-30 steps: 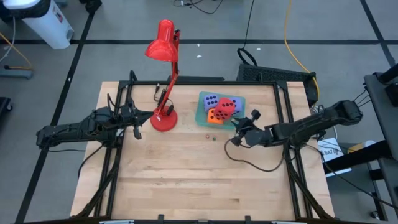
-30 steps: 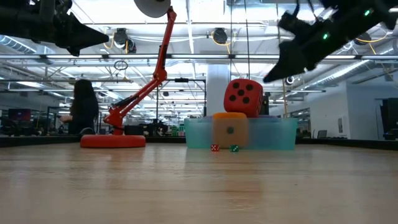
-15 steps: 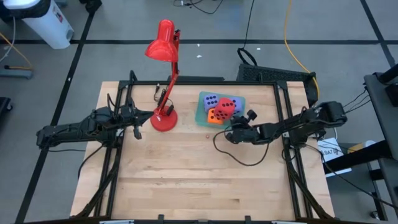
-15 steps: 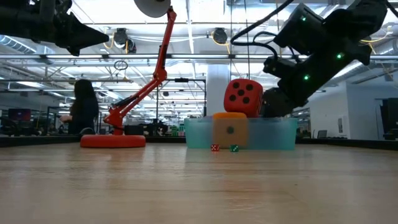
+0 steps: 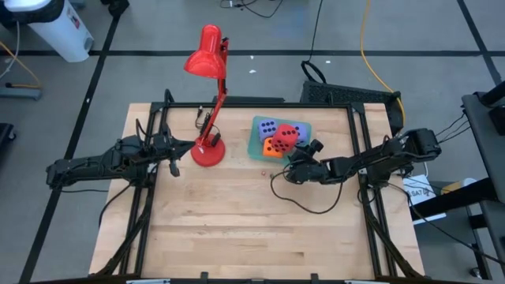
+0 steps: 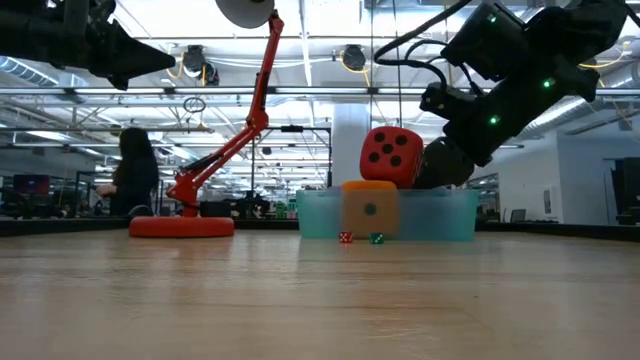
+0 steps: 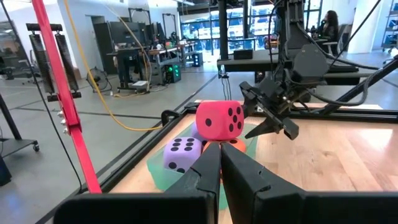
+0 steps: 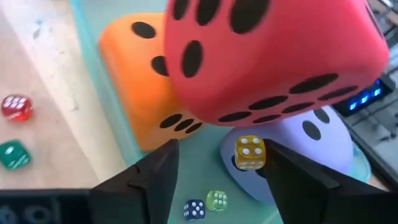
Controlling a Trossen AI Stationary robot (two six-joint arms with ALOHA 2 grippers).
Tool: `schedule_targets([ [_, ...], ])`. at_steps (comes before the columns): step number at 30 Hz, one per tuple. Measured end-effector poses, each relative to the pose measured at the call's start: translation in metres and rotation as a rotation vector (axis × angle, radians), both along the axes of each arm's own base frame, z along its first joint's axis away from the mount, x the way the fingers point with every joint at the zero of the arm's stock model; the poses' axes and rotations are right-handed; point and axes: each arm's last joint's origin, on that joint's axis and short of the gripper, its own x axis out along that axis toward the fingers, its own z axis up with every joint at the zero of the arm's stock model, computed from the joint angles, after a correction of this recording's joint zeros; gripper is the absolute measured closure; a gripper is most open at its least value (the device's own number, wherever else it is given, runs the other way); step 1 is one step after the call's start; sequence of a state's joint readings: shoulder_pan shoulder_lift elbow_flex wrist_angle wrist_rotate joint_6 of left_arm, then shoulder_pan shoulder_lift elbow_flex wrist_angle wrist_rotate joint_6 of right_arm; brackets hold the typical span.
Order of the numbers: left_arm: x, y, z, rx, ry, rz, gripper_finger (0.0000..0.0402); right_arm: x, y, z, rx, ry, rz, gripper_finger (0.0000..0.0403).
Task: Pick & Place Dice
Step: Put the small yellow dice into the green bin, then put the small green dice into the green bin
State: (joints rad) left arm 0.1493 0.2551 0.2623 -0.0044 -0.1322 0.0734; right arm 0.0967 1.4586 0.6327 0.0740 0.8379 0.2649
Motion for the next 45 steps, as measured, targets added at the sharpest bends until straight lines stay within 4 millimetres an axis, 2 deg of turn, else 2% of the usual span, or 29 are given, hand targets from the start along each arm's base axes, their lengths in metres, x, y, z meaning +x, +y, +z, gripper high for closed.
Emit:
schedule_targets([
  [3, 0.000, 0.000, 0.000, 0.000, 0.001, 0.000, 0.0376, 0.000, 0.004, 0.000, -0.024, 0.032, 0.040, 0.0190],
  [10, 0.000, 0.000, 0.000, -0.001, 0.002, 0.000, 0.0376, -0.003, 0.007, -0.003, -0.023, 0.035, 0.055, 0.0240],
  [16, 0.000, 0.000, 0.000, -0.004, 0.001, 0.000, 0.0376, -0.004, 0.007, 0.000, -0.021, 0.012, 0.055, 0.0242],
  [20, 0.000, 0.000, 0.000, -0.004, 0.001, 0.000, 0.0376, -0.007, 0.011, 0.024, -0.019, -0.117, 0.081, 0.0237],
  [24, 0.000, 0.000, 0.000, -0.003, 0.002, 0.000, 0.0376, -0.013, 0.026, 0.054, -0.022, -0.277, 0.165, 0.0236],
  [26, 0.000, 0.000, 0.000, -0.001, 0.004, 0.000, 0.0376, -0.017, 0.035, 0.066, 0.007, -0.346, 0.239, 0.0250],
  [29, 0.000, 0.000, 0.000, -0.001, 0.004, 0.000, 0.0376, -0.019, 0.048, 0.072, 0.046, -0.385, 0.337, 0.0303],
  [32, 0.000, 0.000, 0.000, -0.001, 0.004, 0.000, 0.0376, -0.023, 0.060, 0.061, 0.101, -0.409, 0.392, 0.0373],
  [34, 0.000, 0.000, 0.000, -0.001, 0.004, 0.000, 0.0376, -0.024, 0.066, 0.045, 0.138, -0.410, 0.418, 0.0394],
  [36, 0.000, 0.000, 0.000, -0.002, 0.000, 0.000, 0.0376, -0.025, 0.069, 0.029, 0.170, -0.402, 0.447, 0.0387],
  [40, 0.000, 0.000, 0.000, -0.004, -0.003, 0.000, 0.0376, -0.022, 0.072, 0.010, 0.203, -0.428, 0.478, 0.0375],
  [45, 0.000, 0.000, 0.001, -0.004, -0.009, -0.001, 0.0376, -0.017, 0.072, 0.005, 0.195, -0.453, 0.480, 0.0389],
])
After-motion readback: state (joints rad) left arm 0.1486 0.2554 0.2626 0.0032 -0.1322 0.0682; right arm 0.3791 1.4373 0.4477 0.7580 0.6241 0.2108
